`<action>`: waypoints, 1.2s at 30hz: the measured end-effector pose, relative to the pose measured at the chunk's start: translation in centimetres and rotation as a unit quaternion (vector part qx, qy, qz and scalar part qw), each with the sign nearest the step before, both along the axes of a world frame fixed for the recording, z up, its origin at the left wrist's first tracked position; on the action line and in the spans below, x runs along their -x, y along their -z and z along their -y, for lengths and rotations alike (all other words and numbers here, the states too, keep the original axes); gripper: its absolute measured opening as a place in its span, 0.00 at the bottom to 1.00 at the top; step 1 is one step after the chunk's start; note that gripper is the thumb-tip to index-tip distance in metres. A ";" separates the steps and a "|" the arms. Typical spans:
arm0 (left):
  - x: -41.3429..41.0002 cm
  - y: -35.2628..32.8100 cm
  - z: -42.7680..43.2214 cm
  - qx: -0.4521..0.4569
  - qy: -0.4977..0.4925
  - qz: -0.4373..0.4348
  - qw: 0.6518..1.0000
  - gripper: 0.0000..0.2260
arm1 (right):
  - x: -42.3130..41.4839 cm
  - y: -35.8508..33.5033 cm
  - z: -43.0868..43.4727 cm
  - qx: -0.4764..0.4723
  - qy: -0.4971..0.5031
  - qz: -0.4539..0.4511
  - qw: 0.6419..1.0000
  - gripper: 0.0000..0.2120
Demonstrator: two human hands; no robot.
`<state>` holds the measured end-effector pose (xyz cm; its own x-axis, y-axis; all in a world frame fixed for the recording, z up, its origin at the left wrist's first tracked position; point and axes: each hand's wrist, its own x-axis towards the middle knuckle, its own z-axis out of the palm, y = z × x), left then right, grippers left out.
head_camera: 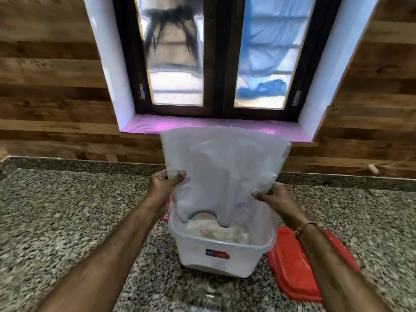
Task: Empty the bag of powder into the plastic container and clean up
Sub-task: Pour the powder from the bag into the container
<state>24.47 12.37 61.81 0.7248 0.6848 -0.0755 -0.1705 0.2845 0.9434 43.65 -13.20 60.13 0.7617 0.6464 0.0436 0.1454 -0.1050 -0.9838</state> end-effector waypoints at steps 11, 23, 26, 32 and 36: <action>-1.1 -2.2 -2.3 0.060 -0.042 -0.010 0.997 0.01 | -1.0 -6.0 -2.8 -0.012 0.044 -0.041 0.998 0.12; 13.1 -3.5 -24.6 0.009 -0.060 -0.039 0.997 0.15 | 8.3 -11.1 -23.5 0.006 -0.048 -0.061 0.997 0.04; 18.9 0.7 -29.0 0.010 -0.052 -0.036 0.998 0.14 | 12.4 -6.1 -30.3 0.006 -0.087 -0.046 0.995 0.06; 23.4 9.5 -33.4 0.042 -0.165 -0.152 0.974 0.13 | 18.3 5.8 -36.5 0.101 -0.051 -0.096 0.989 0.08; 25.7 13.2 -35.3 0.057 -0.184 -0.224 0.955 0.07 | 18.8 9.4 -36.3 0.142 0.002 -0.136 0.980 0.04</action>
<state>-1.19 47.64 48.61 0.3142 0.8560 -0.4105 0.1352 0.3877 0.9118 24.83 23.10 50.76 0.7224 0.6003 -0.3431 -0.1197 -0.3801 -0.9172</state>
